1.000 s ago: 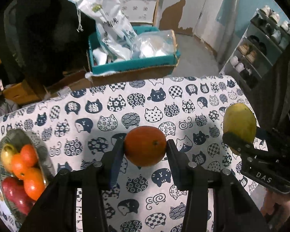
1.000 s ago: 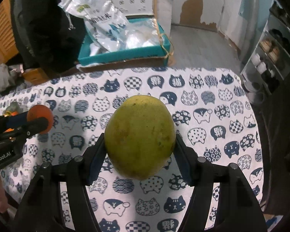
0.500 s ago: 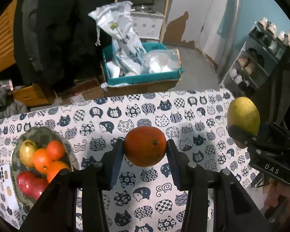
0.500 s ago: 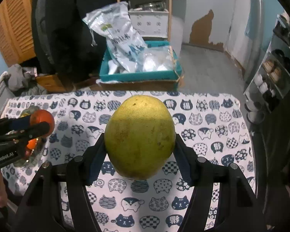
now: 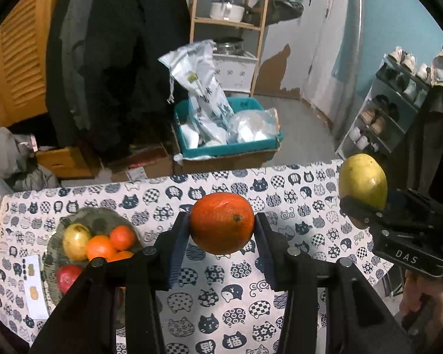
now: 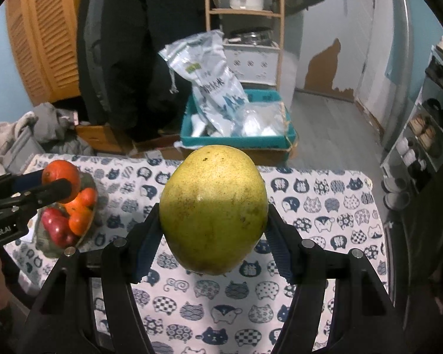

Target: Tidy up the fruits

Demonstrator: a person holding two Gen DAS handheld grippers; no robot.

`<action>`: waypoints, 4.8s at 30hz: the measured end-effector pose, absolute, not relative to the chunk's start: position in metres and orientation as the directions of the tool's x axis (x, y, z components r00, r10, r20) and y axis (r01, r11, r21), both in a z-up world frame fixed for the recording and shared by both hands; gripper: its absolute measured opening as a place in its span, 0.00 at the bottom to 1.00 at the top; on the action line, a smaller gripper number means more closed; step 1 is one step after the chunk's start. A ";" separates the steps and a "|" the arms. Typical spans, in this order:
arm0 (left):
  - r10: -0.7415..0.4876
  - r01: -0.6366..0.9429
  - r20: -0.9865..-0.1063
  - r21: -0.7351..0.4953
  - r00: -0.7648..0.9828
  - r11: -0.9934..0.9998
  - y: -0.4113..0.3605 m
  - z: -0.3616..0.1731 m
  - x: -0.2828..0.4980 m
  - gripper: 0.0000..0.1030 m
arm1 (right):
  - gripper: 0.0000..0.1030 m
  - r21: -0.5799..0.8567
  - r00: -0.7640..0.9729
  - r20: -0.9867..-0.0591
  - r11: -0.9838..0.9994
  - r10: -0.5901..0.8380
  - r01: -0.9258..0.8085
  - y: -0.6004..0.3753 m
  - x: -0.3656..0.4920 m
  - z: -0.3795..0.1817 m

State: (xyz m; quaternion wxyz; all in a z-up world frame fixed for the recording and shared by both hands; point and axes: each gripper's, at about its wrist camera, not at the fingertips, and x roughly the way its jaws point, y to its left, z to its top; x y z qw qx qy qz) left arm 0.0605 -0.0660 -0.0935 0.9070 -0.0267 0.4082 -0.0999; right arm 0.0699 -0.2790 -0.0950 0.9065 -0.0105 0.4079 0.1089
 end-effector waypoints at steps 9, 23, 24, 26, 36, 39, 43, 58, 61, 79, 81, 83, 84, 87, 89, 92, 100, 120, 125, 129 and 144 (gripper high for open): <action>-0.185 0.118 -0.704 -0.143 0.686 0.983 -0.032 -0.076 0.045 0.44 | 0.64 0.077 0.677 -0.687 0.954 0.262 -0.290 -0.245 0.059 -0.065; -0.111 -0.001 -0.704 -0.156 0.702 0.988 0.033 -0.080 0.028 0.44 | 0.64 0.117 0.628 -0.688 0.909 0.364 -0.399 -0.182 0.065 -0.058; -0.106 -0.009 -0.705 -0.157 0.701 0.988 0.038 -0.081 0.027 0.44 | 0.64 0.118 0.622 -0.690 0.906 0.370 -0.407 -0.176 0.066 -0.058; -0.095 -0.028 -0.710 -0.160 0.698 0.987 0.048 -0.083 0.025 0.44 | 0.64 0.113 0.613 -0.696 0.900 0.374 -0.421 -0.163 0.069 -0.060; -0.033 -0.122 -0.744 -0.153 0.667 0.981 0.100 -0.106 0.016 0.44 | 0.64 0.122 0.559 -0.714 0.861 0.421 -0.494 -0.099 0.078 -0.067; -0.023 -0.151 -0.763 -0.157 0.646 0.976 0.116 -0.119 0.014 0.44 | 0.64 0.126 0.534 -0.728 0.849 0.431 -0.513 -0.077 0.081 -0.074; -0.025 -0.183 -0.790 -0.173 0.613 0.968 0.136 -0.138 0.012 0.44 | 0.64 0.132 0.499 -0.747 0.833 0.440 -0.537 -0.051 0.084 -0.086; -0.046 -0.216 -0.879 -0.167 0.475 0.962 0.156 -0.201 0.018 0.44 | 0.64 0.145 0.404 -0.810 0.812 0.426 -0.566 0.002 0.096 -0.133; -0.058 -0.220 -0.889 -0.174 0.454 0.960 0.157 -0.208 0.019 0.44 | 0.64 0.142 0.394 -0.819 0.813 0.417 -0.565 0.004 0.099 -0.139; -0.029 -0.269 -0.889 -0.169 0.457 0.948 0.170 -0.206 0.026 0.64 | 0.64 0.187 0.319 -0.851 0.809 0.417 -0.558 0.016 0.111 -0.167; -0.008 -0.295 -0.885 -0.164 0.465 0.941 0.179 -0.204 0.027 0.64 | 0.64 0.195 0.304 -0.856 0.805 0.419 -0.560 0.022 0.112 -0.172; 0.012 -0.316 -0.882 -0.156 0.471 0.936 0.186 -0.203 0.027 0.64 | 0.65 0.206 0.288 -0.860 0.802 0.422 -0.561 0.026 0.114 -0.176; 0.025 -0.330 -0.881 -0.151 0.472 0.932 0.190 -0.202 0.027 0.64 | 0.65 0.212 0.279 -0.862 0.800 0.424 -0.561 0.029 0.115 -0.179; 0.053 -0.366 -0.877 -0.144 0.477 0.919 0.202 -0.201 0.027 0.64 | 0.65 0.223 0.258 -0.868 0.797 0.424 -0.562 0.035 0.117 -0.187; 0.073 -0.388 -0.876 -0.136 0.477 0.912 0.209 -0.201 0.027 0.64 | 0.65 0.230 0.240 -0.873 0.793 0.424 -0.564 0.040 0.119 -0.193; 0.086 -0.412 -0.873 -0.138 0.480 0.901 0.217 -0.200 0.026 0.64 | 0.65 0.229 0.215 -0.884 0.786 0.415 -0.575 0.050 0.119 -0.204; 0.110 -0.431 -0.865 -0.130 0.489 0.893 0.225 -0.194 0.025 0.67 | 0.65 0.211 0.176 -0.907 0.774 0.383 -0.598 0.069 0.122 -0.226; 0.099 -0.406 -0.842 -0.149 0.530 0.902 0.218 -0.171 0.020 0.67 | 0.70 0.194 0.204 -0.899 0.770 0.388 -0.608 0.066 0.118 -0.209; 0.094 -0.385 -0.825 -0.157 0.558 0.910 0.211 -0.156 0.017 0.67 | 0.70 0.183 0.261 -0.881 0.794 0.394 -0.579 0.046 0.117 -0.187; 0.084 -0.365 -0.811 -0.166 0.580 0.916 0.204 -0.143 0.014 0.68 | 0.70 0.189 0.299 -0.863 0.809 0.408 -0.556 0.030 0.116 -0.169; 0.107 -0.289 -0.728 -0.129 0.677 0.949 0.174 -0.090 -0.001 0.76 | 0.74 0.109 0.514 -0.763 0.863 0.391 -0.494 -0.033 0.093 -0.085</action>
